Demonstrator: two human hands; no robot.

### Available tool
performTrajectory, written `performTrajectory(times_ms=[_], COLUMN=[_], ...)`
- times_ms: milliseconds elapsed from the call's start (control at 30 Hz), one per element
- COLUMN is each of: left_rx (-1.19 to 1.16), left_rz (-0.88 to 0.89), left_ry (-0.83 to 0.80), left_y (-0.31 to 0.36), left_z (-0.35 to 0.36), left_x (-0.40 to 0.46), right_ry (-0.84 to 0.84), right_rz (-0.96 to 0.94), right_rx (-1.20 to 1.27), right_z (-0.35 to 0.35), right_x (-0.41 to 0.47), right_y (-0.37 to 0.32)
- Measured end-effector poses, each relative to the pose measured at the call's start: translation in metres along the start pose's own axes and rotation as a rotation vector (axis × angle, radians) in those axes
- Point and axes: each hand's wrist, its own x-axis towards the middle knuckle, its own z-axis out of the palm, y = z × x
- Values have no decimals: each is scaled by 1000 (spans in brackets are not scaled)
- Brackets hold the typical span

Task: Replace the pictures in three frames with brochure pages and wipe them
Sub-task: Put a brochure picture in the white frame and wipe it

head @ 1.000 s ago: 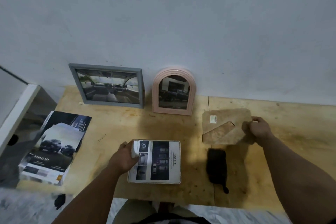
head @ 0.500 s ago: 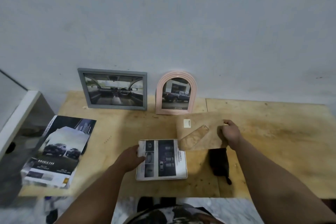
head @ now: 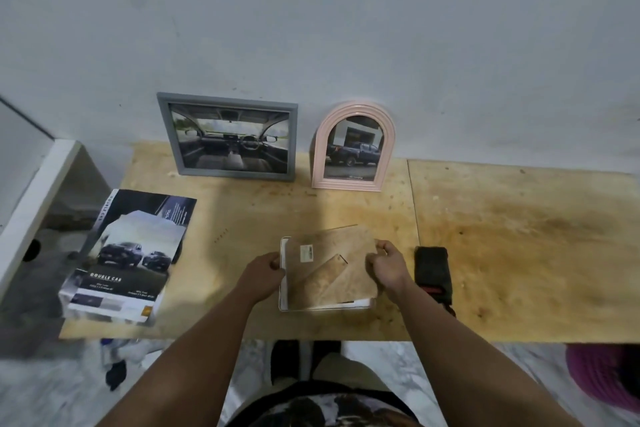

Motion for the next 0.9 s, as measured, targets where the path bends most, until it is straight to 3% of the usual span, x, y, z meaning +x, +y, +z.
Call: performTrajectory(times_ms=[100,200,400,900], left_rx=[-15,-4,13,275], left_rz=[28,56,61,36], left_ry=[7,1,-41,-34], left_y=[0,0,0,-2], left_z=[0,0,2,17], left_x=[-2,-4,-5,-6], right_ry=[45,125,56,125], right_rz=[-30,-105,-100,-85], right_rx=[-76,-374,-771,-1048], right_z=[11,17,22,30], right_x=[-3,-8,-10,-4], right_y=[5,12,25,48])
